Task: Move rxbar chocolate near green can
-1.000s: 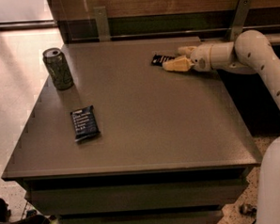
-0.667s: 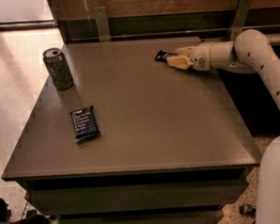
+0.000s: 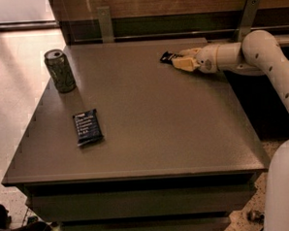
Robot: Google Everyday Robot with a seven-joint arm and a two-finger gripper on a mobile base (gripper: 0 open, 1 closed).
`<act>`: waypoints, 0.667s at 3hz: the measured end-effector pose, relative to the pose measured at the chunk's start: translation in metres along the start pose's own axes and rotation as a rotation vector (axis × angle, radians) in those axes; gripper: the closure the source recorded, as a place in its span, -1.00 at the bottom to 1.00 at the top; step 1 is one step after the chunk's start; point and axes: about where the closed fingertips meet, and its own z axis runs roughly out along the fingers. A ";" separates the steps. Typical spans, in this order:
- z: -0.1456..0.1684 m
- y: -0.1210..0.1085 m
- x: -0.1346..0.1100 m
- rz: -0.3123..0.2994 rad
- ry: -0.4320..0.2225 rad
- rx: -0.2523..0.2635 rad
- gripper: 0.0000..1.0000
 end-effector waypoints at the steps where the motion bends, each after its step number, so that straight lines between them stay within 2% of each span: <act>1: 0.000 0.000 0.000 0.000 0.000 0.000 1.00; 2: 0.000 0.000 0.000 0.000 0.000 0.000 1.00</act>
Offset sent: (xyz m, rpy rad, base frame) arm -0.0166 -0.0080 0.1223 -0.2220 -0.0791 -0.0372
